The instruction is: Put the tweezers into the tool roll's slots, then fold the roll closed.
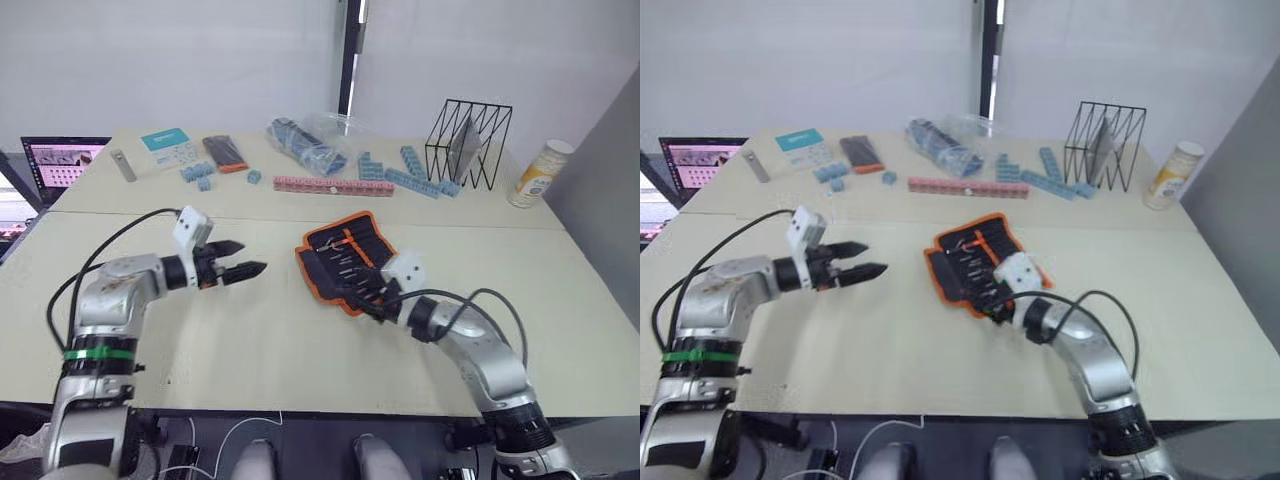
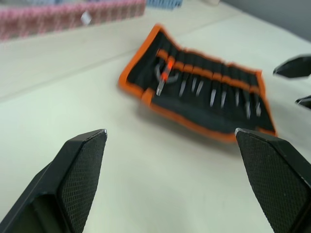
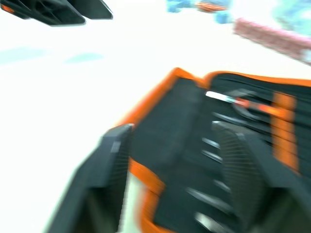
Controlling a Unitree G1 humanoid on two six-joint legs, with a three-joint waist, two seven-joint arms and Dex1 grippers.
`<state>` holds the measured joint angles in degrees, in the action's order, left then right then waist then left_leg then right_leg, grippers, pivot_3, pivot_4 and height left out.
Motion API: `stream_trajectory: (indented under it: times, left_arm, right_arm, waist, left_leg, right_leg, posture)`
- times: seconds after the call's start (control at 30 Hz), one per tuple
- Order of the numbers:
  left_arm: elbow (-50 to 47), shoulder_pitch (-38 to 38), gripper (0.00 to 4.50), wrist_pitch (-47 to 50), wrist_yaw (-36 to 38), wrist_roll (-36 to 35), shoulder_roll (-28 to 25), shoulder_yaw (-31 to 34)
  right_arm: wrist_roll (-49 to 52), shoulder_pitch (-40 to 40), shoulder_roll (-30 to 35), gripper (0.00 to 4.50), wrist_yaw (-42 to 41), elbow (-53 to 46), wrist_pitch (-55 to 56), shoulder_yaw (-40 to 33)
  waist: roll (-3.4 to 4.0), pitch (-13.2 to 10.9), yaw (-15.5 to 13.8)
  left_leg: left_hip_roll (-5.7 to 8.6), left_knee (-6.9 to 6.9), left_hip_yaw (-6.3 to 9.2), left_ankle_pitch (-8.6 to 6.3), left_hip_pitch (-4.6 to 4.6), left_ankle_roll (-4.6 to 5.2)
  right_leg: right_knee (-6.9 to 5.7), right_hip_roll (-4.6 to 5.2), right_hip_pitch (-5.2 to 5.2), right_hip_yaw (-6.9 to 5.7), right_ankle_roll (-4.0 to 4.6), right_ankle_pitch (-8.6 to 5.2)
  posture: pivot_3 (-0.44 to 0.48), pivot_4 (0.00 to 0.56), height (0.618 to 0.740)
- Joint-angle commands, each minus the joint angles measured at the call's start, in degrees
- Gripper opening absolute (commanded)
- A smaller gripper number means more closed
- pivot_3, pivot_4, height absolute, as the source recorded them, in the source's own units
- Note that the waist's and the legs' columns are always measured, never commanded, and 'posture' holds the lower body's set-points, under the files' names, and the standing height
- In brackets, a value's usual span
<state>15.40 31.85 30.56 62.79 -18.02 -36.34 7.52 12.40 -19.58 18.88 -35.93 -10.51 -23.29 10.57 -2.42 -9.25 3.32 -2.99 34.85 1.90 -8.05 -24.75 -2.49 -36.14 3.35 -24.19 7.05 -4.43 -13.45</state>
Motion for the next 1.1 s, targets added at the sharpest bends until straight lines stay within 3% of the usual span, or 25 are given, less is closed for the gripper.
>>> stream_trajectory:
  times: [0.03,0.37,0.47,0.8,1.1]
  left_arm:
    - [-3.2,-1.86,4.5,-5.05,1.68,0.17,-1.46,-0.98]
    - [-6.27,-6.25,4.5,-5.79,0.15,0.37,-3.11,-2.51]
    - [-5.64,-6.43,4.5,-6.98,0.15,1.09,-3.69,-3.21]
    - [5.92,0.06,4.5,-20.54,1.79,8.39,-2.98,-10.16]
    - [16.08,6.45,4.5,-33.98,8.32,13.14,-0.62,-16.25]
  right_arm:
    - [-3.08,-2.11,-1.66,4.33,1.67,0.78,0.24,3.35]
    - [-16.36,-7.26,-2.46,4.47,6.95,11.62,6.56,9.88]
    - [-16.25,-7.44,-3.8,3.61,7.78,12.32,7.1,8.79]
    - [-15.74,-4.66,-1.93,0.09,2.94,8.84,8.55,9.33]
    - [-12.98,0.29,1.43,0.02,-2.35,3.45,10.44,7.54]
  waist:
    - [-0.01,0.0,-0.48]
    - [-0.01,0.0,-0.68]
    - [-0.01,0.0,-0.57]
    - [-0.01,0.0,-0.94]
    - [-0.01,0.0,-0.65]
  left_leg:
    - [0.0,0.01,0.0,0.0,0.0,0.0]
    - [-0.01,-0.01,-0.02,0.0,-0.01,0.0]
    - [-0.03,-0.04,-0.01,0.0,0.0,0.0]
    - [-0.02,-0.01,-0.02,0.0,-0.02,0.0]
    - [-0.02,-0.03,-0.02,0.0,-0.02,0.01]
  right_leg:
    - [0.01,0.01,0.01,0.0,0.16,-0.09]
    - [-0.07,-0.01,-0.07,-0.01,0.23,-0.1]
    - [-0.07,-0.02,-0.08,-0.02,0.06,-0.01]
    - [-0.05,-0.02,-0.06,-0.03,0.04,0.0]
    - [-0.06,-0.04,-0.06,-0.02,0.01,0.0]
  posture:
    - [0.0,0.15,0.74]
    - [0.0,0.15,0.74]
    - [0.0,0.15,0.74]
    - [0.0,0.15,0.74]
    - [0.0,0.15,0.74]
